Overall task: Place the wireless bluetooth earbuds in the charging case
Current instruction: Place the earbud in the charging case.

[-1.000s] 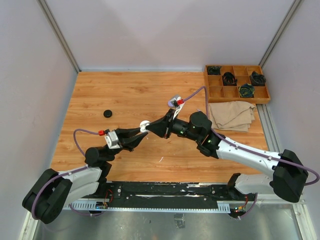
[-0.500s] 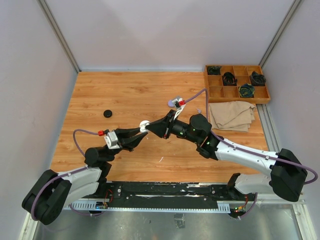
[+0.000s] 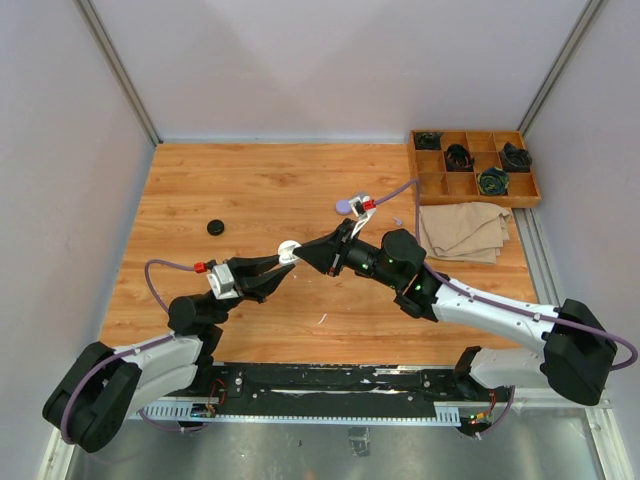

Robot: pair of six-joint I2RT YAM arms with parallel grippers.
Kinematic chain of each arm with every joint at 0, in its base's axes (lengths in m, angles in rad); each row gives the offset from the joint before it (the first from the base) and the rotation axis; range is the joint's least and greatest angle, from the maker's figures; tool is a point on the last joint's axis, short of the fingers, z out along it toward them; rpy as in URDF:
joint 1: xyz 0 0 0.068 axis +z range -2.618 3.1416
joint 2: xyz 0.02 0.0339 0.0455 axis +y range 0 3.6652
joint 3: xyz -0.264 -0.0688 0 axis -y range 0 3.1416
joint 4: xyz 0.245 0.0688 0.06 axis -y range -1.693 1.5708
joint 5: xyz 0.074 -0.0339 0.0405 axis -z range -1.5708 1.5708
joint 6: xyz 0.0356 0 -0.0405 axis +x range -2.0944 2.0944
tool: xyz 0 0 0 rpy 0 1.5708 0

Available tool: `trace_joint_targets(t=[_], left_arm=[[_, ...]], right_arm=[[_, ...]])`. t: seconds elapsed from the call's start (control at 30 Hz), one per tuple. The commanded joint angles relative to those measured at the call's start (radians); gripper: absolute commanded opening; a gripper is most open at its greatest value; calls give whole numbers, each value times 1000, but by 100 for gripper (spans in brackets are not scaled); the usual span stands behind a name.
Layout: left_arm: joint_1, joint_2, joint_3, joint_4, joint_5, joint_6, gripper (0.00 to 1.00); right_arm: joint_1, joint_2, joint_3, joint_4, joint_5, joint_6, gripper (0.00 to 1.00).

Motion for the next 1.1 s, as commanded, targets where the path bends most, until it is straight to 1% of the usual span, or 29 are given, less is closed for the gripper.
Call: trace_joint_targets(t=[0.0, 0.3, 0.73, 0.9, 1.07], left_arm=[[3, -16, -130, 160, -21, 21, 0], [4, -18, -130, 155, -29, 21, 0], [3, -40, -133, 140, -42, 22, 0], [4, -46, -135, 135, -44, 23, 0], [3, -43, -133, 135, -42, 22, 0]], right_arm=[[19, 6, -15, 24, -20, 32, 8], [19, 25, -17, 76, -60, 71, 8], [25, 42, -23, 77, -58, 72, 9], [25, 30, -31, 53, -38, 56, 12], [25, 15, -31, 30, -24, 36, 19]])
